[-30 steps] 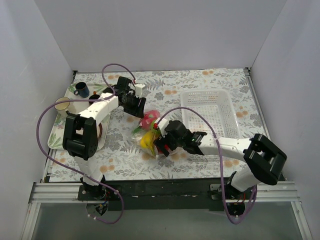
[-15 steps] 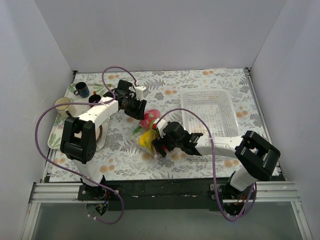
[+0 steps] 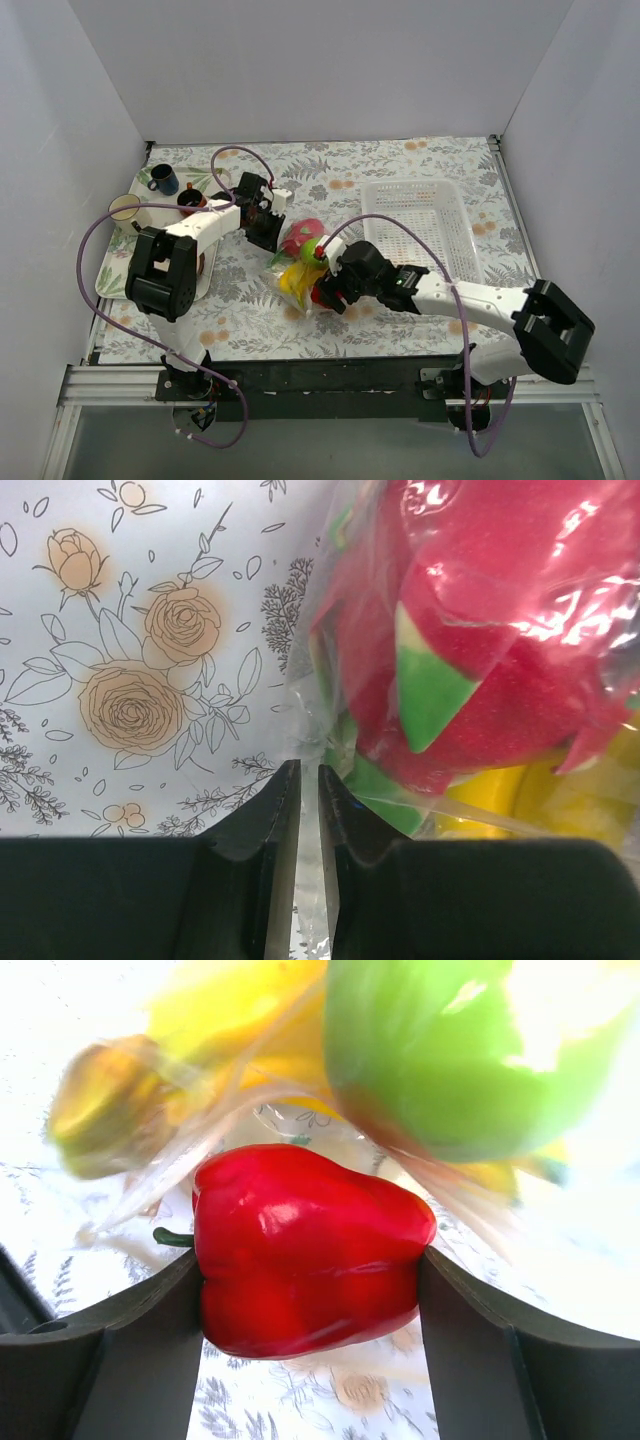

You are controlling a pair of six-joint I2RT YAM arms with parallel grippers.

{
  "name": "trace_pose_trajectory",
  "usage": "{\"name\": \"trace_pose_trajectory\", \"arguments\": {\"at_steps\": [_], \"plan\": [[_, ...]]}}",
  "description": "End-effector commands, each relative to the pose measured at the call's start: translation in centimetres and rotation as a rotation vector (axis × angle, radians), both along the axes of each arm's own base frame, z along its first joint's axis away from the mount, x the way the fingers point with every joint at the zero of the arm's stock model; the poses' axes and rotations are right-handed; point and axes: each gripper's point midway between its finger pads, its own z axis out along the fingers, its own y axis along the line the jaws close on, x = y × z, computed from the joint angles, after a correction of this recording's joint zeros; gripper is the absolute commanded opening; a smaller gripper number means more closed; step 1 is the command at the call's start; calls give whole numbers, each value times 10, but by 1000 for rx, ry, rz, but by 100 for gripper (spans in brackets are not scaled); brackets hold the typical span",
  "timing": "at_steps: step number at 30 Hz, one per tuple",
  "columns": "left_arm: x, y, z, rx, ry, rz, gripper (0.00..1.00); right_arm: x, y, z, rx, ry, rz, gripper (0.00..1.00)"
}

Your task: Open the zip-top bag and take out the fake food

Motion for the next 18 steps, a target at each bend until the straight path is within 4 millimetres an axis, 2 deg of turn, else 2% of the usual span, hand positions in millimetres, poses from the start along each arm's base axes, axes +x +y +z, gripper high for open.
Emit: {"name": "trace_pose_trajectory", "arguments": {"at_steps": [1,5,8,12,13,16,18], "plan": [[6,10,2,22,-16,15,11,4,-5,64,62,-98,4,38],[6,10,4,20,-13,18,7,3,-14,89,92,-141,-11,37],[5,12,2,27,-13,18,6,6,-30,114,91,-194,-51,33],[5,17,-1,45,-14,24,5,25,-79,160,97,-368,-259,19],[5,17,-1,45,-14,26,4,32,-91,166,89,-408,-314,15],[9,14,3,27,-17,30,0,53,-138,168,53,-504,-529,13],[13,12,8,17,-25,28,0,59,-152,157,39,-499,-583,5]]}}
